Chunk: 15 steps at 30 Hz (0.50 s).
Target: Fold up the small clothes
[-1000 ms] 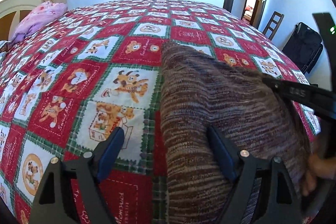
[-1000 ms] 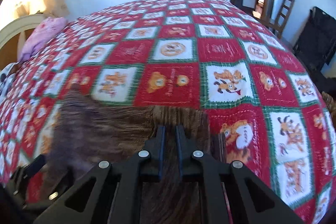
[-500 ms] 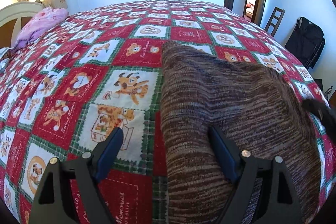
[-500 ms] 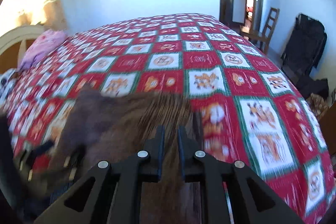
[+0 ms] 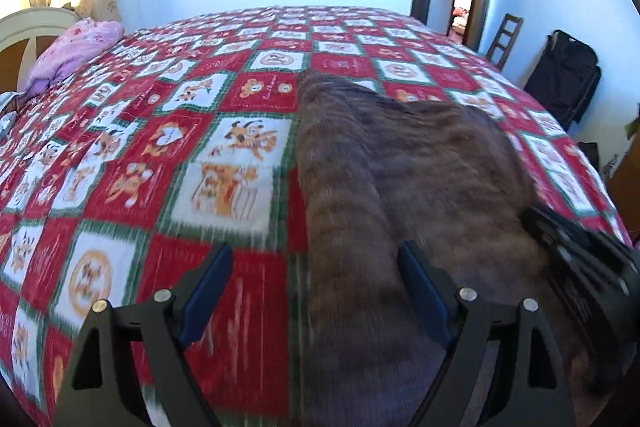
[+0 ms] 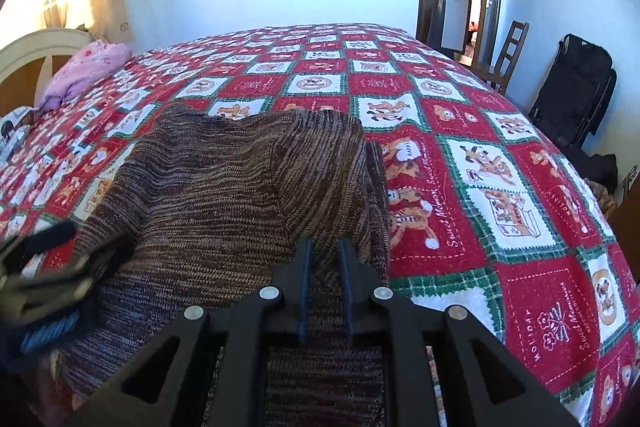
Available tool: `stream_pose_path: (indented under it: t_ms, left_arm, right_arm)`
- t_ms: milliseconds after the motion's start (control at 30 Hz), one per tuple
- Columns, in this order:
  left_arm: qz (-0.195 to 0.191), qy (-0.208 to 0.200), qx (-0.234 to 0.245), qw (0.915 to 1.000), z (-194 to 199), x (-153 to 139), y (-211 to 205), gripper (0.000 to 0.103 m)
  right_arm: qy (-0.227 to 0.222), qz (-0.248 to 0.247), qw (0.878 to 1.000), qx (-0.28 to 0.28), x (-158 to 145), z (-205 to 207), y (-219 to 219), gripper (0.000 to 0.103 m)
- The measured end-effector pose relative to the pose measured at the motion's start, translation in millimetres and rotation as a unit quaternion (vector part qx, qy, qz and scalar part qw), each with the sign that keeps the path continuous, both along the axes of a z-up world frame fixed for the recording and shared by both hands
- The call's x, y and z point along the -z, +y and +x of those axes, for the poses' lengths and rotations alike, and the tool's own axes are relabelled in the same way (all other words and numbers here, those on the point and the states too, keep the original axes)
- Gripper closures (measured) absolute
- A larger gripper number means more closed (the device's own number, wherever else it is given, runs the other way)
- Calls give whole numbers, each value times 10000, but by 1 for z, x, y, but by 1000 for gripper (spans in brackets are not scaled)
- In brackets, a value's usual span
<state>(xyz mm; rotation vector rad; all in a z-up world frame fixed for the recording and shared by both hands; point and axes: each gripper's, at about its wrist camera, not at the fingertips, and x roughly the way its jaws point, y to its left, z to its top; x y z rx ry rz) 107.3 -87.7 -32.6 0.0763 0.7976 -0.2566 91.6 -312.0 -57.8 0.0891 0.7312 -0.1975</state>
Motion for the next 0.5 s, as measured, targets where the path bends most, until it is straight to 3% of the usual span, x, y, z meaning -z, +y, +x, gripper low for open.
stream_pose_path:
  t_ms: [133,233,300,333,367,500]
  left_arm:
    - [419,-92,209,9989,-25,-7,0,16]
    - [385,-130,321,9987,-38,-15,5,15]
    - [324,-155,329,9988,-41,-19,9,15]
    - [308,-179,295,9989,-41,-21,11,14]
    - [315,-181,271,9990,-41,-22,12,14]
    - [350,-181,264,9989,-40,-21,10,14]
  right_arm:
    - [0,-40,10000,58,0,-1,0,84]
    - [92,4,10000,5,-2,-2,0,82]
    - [192,203,9996,-2,-11,-12,-3,65]
    - [134,313,9994,110,-16,-21,-4,44]
    - [12,462,9988,173,-19,-32,-6,31]
    - [-299,809,9962,152,-28,-70,-3,30]
